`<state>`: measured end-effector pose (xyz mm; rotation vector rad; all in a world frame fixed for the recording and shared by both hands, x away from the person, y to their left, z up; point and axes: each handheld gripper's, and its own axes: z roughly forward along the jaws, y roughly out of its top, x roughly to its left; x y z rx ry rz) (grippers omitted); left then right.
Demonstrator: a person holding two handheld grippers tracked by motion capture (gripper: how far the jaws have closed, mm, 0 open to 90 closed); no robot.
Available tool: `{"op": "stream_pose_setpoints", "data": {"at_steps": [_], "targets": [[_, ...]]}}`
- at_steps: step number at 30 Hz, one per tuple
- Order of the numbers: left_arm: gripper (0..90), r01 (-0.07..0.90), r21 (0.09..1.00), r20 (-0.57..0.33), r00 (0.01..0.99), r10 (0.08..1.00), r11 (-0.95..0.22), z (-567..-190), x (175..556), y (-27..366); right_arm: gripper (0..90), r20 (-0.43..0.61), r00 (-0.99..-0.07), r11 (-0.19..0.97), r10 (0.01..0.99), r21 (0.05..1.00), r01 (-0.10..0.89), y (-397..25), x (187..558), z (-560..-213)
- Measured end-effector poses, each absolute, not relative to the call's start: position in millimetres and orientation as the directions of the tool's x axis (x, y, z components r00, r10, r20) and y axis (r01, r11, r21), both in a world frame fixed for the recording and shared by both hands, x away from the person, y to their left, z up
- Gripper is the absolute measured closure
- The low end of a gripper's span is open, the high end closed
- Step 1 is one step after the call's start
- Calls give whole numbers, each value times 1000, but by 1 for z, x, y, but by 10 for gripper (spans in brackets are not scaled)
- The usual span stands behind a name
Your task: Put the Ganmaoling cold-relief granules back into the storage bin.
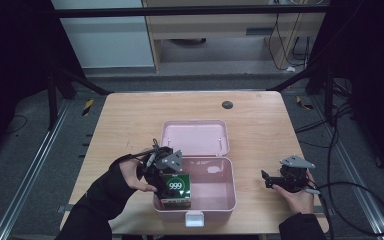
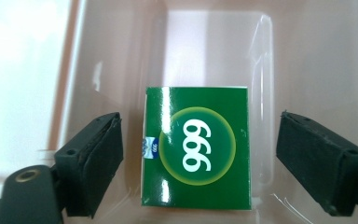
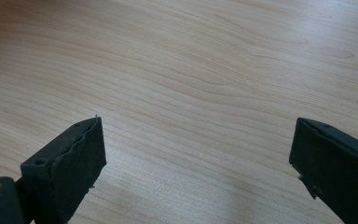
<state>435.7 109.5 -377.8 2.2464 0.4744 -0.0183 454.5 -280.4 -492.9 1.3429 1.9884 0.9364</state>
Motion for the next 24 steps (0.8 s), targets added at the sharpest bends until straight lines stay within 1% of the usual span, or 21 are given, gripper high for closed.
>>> {"op": "stream_pose_setpoints", "data": {"at_steps": [3,7,9,11,13,15,19,24], "targets": [[173,336,752,-158,927,340,-567,-369,434,116,46,-63,-344,254,937,799,545,-281,454,-493],[224,373,799,-189,900,392,-472,-358,432,126,52,-60,-343,251,937,800,545,-281,454,-492],[257,382,817,-191,886,422,-433,-353,432,133,56,-60,-343,251,938,800,546,-281,453,-492],[268,449,843,-272,831,485,-296,-351,428,135,59,-60,-342,251,938,799,546,-281,453,-492],[287,476,845,-300,800,519,-245,-347,428,142,60,-55,-344,249,937,797,550,-281,453,-492],[299,455,857,-271,798,539,-243,-344,432,156,60,-62,-345,255,937,796,549,-281,452,-492],[319,456,873,-273,752,600,-174,-344,438,179,59,-61,-343,253,937,797,549,-281,451,-492],[298,469,872,-261,689,676,-141,-359,448,206,54,-62,-343,254,937,796,549,-281,450,-493]]}}
